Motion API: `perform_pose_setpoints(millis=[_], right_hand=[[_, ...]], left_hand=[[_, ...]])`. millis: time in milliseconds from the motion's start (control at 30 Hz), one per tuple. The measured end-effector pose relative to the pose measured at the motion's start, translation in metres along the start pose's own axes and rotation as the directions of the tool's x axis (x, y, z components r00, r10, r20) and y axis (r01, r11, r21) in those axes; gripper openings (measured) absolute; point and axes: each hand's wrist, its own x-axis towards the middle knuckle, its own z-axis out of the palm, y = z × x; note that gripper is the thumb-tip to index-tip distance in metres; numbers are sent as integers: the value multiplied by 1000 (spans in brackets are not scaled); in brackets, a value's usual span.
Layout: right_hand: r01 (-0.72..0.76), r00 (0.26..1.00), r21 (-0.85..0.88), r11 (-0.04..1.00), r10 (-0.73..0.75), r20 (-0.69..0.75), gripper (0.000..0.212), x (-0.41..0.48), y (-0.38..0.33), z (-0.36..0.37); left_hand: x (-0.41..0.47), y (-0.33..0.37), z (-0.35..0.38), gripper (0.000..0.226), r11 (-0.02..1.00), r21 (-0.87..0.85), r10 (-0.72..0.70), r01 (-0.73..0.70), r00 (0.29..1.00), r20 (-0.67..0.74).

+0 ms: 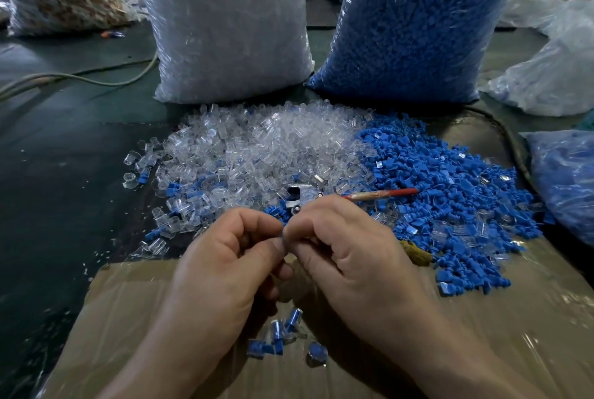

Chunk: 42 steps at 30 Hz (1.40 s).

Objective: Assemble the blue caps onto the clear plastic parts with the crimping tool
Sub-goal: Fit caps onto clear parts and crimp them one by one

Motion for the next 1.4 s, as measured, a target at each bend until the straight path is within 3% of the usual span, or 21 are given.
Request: perform_pose_setpoints(millis=[100,233,500,600,700,933,1167,1300,1400], right_hand=[[15,999,-16,1000,-16,-39,7,0,0,0],[41,999,-46,998,-41,-6,11,-1,0,-1],[59,994,-219,974,-37,104,23,-1,-1,-6],[-70,980,-495,866,152,128,52,3,10,-13],[-225,898,-659,717,415,144,76,5,26,-23],[-183,876,-721,668,443,188,74,12,32,-33],[-212,913,-694,688,392,110,47,14,33,-36],[-258,955,-512,820,297,-5,35,12,24,-41],[-203,977,-448,870,211,-34,20,9,12,-45]], left_hand=[[1,3,-1,9,996,-87,-31,32,999,15],[0,7,-3,21,980,-185,-63,72,996,55],[0,-1,1,25,999,5,51,-50,998,-44],[0,2,2,28,1000,-27,12,-14,996,-84],[-2,5,3,24,999,-43,19,-23,996,-91],[-1,8,1,17,992,-124,-44,33,996,-84],[1,7,-2,16,987,-152,-69,60,996,-61],[3,4,-6,21,990,-139,-42,33,997,-65],[4,2,-10,21,993,-119,-15,9,999,-52]])
